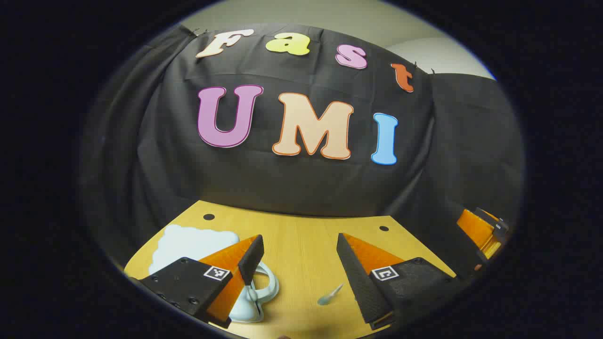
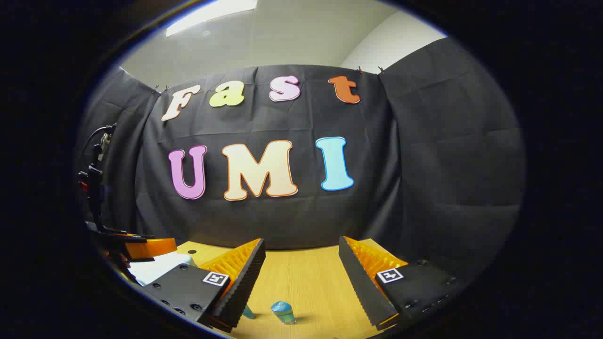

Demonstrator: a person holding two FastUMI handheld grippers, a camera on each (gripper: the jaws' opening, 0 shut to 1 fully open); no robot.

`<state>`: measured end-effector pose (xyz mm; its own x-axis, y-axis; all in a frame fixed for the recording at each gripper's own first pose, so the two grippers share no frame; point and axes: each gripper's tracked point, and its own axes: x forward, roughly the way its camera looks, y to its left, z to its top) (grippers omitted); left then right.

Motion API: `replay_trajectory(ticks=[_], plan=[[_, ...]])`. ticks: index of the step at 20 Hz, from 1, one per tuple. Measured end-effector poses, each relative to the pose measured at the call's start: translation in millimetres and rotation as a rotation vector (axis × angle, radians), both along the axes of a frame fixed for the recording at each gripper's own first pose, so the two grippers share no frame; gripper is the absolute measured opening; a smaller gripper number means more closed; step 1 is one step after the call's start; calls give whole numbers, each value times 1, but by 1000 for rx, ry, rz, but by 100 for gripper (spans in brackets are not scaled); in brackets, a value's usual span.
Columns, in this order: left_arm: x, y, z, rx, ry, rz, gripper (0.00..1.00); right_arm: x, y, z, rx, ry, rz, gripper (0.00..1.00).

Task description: First open the suitcase, pack the skin care products into it, and then close the suitcase.

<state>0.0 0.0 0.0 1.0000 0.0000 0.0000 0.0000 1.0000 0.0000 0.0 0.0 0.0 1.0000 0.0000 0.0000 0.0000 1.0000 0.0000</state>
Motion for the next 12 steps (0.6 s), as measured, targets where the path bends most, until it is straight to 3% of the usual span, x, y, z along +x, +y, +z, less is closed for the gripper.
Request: replay_trajectory(ticks=[12], plan=[[9, -8, -17, -15, 72, 0, 93, 6, -31, -2, 12, 7, -42, 98]])
